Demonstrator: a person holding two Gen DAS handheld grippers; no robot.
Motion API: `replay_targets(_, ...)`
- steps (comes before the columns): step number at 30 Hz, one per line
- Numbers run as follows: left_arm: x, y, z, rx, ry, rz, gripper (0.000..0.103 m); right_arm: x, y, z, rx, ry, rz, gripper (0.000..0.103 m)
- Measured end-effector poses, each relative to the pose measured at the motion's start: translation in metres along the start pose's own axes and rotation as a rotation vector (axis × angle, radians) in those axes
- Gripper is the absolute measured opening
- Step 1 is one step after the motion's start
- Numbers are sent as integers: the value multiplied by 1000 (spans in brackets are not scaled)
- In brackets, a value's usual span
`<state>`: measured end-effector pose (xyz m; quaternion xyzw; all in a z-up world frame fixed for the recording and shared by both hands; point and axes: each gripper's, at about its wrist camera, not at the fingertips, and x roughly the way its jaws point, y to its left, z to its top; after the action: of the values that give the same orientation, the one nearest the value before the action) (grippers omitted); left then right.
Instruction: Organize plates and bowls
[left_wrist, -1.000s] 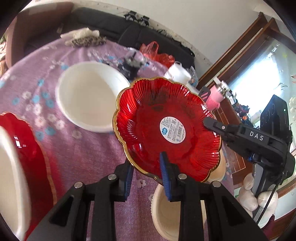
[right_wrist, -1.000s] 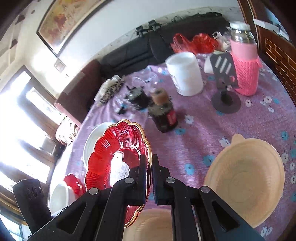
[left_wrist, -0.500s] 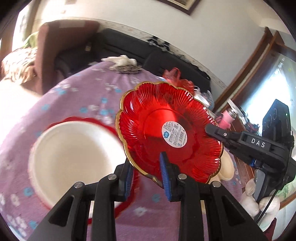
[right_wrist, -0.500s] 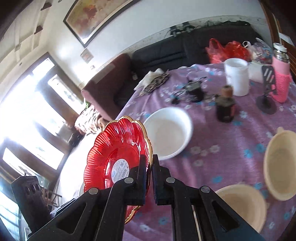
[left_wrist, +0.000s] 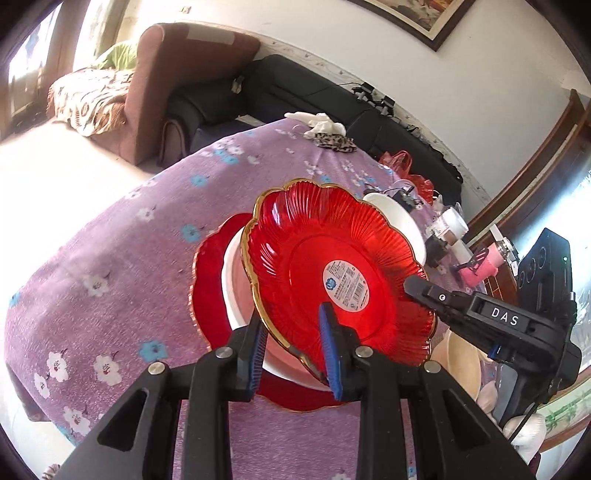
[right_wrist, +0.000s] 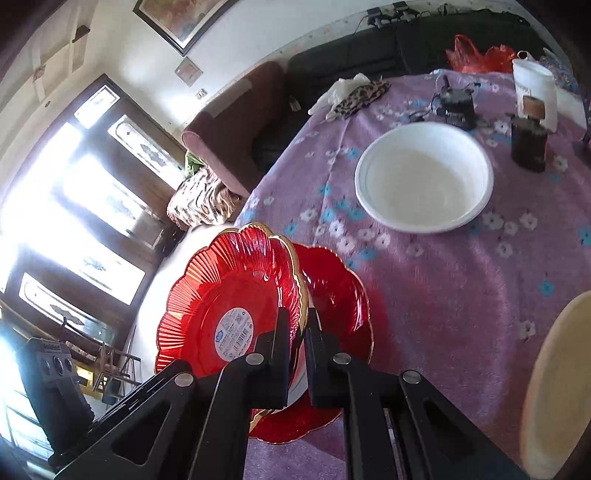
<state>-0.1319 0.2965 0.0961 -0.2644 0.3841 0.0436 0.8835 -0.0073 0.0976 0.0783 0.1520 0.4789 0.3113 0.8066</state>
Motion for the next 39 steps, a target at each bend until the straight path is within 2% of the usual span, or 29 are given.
replay_targets(13, -5, -3, -3, 12, -6, -32, 29, 1, -1, 0, 3, -31, -24, 12)
replay_targets(15, -8, -3, -2, 19, -11, -39, 34, 1, -1, -1, 0, -39, -25, 13)
replay_targets(19, -22, -2, -2, 18, -57, -29, 49, -3, 0, -3, -8, -63, -31, 20)
replay_targets(24, -45, 3, 1, 9, -139, -12, 56, -20, -1, -2, 2, -107, -19, 20)
replay_targets(28, -63, 4, 0, -6, -195, -20, 61, -52, -5, -5, 2, -167, -9, 21)
replay_targets(30, -71, -1, -2, 8, -223, -20, 68, -70, -9, -11, -1, -199, -18, 27)
replay_targets(32, -76, -9, -5, 30, -245, -27, 71, -95, -18, -19, 2, -240, -35, 38)
replay_targets(34, -80, -24, -10, 94, -258, -26, 74, -119, -28, -29, 3, -280, -67, 46)
replay_targets(37, -78, -51, -19, 191, -255, -36, 83, -159, -52, -47, 11, -345, -162, 63)
replay_targets(38, -76, -58, -22, 213, -246, -44, 84, -173, -64, -55, 22, -367, -208, 70)
replay_targets(39, -72, -67, -25, 238, -231, -54, 84, -182, -72, -59, 33, -375, -234, 73)
